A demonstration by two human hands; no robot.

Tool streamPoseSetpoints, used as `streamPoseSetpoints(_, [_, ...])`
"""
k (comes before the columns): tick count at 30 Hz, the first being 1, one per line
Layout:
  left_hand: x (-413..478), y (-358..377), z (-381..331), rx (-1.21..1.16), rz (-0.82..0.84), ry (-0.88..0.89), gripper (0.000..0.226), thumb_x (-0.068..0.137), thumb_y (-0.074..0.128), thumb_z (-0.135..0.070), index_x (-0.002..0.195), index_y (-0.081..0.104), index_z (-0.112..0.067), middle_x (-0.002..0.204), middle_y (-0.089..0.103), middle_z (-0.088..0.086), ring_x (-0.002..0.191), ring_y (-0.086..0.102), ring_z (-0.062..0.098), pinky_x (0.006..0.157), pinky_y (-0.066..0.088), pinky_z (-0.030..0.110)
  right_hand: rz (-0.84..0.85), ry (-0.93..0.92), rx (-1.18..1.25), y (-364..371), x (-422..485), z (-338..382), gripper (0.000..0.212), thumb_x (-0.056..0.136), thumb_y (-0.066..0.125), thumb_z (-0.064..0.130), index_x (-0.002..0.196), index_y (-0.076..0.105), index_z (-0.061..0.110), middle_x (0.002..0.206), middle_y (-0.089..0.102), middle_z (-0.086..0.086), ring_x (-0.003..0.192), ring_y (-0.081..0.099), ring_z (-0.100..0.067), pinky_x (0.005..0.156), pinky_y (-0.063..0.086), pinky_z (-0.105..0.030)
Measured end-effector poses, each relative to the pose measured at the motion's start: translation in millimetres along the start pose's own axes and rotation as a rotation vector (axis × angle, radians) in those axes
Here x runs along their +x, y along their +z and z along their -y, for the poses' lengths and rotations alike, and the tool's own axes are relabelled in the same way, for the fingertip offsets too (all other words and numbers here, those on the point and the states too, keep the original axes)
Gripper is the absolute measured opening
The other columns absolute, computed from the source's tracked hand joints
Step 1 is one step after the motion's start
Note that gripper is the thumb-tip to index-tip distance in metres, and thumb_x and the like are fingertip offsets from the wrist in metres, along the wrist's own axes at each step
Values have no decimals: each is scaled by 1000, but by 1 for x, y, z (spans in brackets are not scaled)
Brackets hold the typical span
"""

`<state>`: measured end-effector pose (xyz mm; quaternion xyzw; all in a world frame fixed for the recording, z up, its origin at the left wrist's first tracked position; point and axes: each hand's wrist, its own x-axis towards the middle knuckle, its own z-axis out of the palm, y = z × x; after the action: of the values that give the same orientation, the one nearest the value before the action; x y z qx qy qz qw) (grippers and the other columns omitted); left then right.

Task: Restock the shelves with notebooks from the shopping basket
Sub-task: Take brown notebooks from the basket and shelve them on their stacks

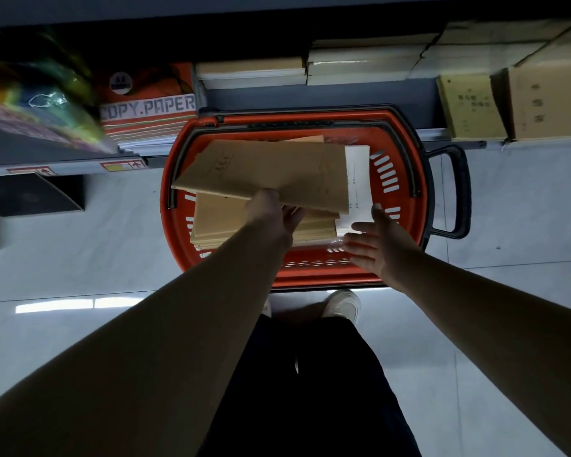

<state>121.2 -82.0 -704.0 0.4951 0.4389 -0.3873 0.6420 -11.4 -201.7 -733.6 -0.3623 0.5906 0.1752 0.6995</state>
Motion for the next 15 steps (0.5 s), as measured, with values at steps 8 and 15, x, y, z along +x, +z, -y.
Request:
streamPoseSetpoints(8, [-38, -16, 23, 87, -60, 48, 38, 93, 40, -10, 129, 49, -16, 117, 62, 13, 101, 60, 27, 79, 57, 40, -19, -136, 257, -7, -29, 35, 66, 93, 23, 71, 118, 59, 22, 119, 68, -10, 106, 66, -29, 84, 56, -42])
streamPoseSetpoints(15, [-71, -16, 12, 180, 10, 112, 30, 94, 40, -10, 120, 53, -15, 96, 61, 4, 86, 57, 20, 66, 48, 26, -15, -190, 364, -23, -64, 72, 56, 97, 35, 60, 123, 56, 15, 110, 72, -8, 98, 71, -26, 74, 58, -36])
